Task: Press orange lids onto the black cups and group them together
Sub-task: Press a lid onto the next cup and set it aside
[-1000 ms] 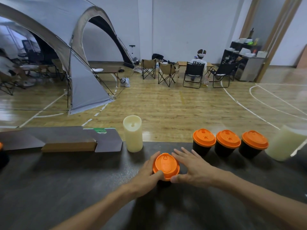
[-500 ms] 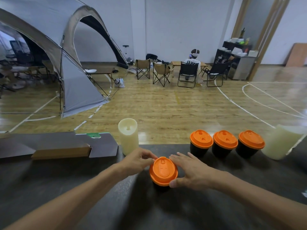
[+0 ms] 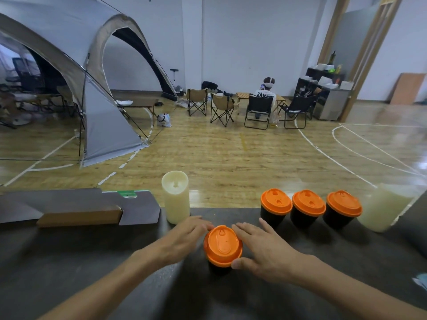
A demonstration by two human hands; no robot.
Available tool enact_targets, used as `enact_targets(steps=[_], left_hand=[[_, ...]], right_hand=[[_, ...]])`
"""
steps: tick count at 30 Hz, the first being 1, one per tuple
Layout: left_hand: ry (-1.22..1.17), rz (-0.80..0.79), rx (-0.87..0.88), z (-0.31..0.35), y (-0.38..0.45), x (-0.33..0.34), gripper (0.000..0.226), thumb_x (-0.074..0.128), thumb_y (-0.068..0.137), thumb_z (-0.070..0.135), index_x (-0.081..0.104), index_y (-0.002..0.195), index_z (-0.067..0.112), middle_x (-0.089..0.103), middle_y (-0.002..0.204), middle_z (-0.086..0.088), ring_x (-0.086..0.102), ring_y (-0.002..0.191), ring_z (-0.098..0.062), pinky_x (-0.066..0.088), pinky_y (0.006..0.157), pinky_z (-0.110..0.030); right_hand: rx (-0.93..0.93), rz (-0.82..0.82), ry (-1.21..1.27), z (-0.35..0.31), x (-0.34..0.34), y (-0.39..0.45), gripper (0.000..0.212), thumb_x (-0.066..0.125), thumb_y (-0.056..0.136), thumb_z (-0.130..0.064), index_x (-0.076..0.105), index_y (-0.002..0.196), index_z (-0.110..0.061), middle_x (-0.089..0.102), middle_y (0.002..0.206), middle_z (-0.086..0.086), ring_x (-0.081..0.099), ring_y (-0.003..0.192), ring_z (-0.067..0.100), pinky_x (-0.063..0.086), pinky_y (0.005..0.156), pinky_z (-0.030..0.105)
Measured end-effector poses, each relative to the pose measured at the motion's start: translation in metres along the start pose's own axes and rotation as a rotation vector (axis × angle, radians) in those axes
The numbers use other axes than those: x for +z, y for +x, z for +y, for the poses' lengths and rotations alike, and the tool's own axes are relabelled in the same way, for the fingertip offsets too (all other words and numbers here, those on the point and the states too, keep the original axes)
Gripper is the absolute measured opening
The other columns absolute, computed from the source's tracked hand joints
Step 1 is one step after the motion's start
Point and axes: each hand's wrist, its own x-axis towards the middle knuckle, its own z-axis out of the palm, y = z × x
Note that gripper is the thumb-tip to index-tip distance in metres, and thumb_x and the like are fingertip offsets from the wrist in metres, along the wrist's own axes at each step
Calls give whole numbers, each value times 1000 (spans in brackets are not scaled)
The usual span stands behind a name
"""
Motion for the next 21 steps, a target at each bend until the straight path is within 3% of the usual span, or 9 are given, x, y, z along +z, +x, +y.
enact_targets(steps=[2, 4, 5, 11, 16, 21], left_hand=[[227, -81, 9, -4, -12, -1, 63, 47, 97, 61, 36, 152, 32, 29, 155, 18, 13, 144, 2, 10, 119, -29], [400, -82, 27, -6, -14, 4, 98, 56, 75, 84, 24, 155, 37, 16, 160, 21, 0, 149, -2, 4, 121, -33], [433, -57, 45, -7, -11, 8, 103, 58, 70, 87, 24, 154, 37, 15, 162, 19, -2, 150, -4, 3, 121, -33], [555, 24, 162, 10, 24, 3, 90, 57, 76, 81, 45, 145, 25, 36, 155, 10, 13, 149, -10, 9, 121, -31], [601, 18, 161, 17, 67, -7, 81, 60, 78, 76, 52, 135, 19, 50, 139, 1, 33, 137, -18, 23, 117, -34], [611, 13, 92, 21, 103, -16, 66, 60, 81, 71, 58, 121, 18, 55, 124, -3, 43, 122, -23, 31, 109, -38]], right_hand=[[-22, 42, -23, 0, 3, -3, 93, 39, 88, -75, 6, 160, -26, 8, 168, -2, 0, 153, 11, -13, 122, 41], [-43, 68, -39, 1, 2, -3, 90, 46, 89, -72, 10, 159, -28, 5, 168, -2, -4, 153, 11, -13, 122, 41], [-52, 65, -35, 2, 0, -2, 92, 50, 87, -72, 13, 159, -29, 3, 168, -3, -6, 153, 12, -13, 123, 42], [-117, 96, 27, 22, -18, 22, 87, 65, 82, -64, 34, 153, -23, 13, 167, 2, 0, 154, 15, -11, 122, 36], [-85, 126, -96, 47, -33, 49, 86, 59, 87, -64, 34, 152, -14, 13, 166, 8, 1, 154, 18, -9, 123, 40], [-46, 129, -87, 68, -45, 72, 84, 57, 87, -66, 37, 151, -16, 8, 167, 8, -2, 154, 20, -11, 123, 42]])
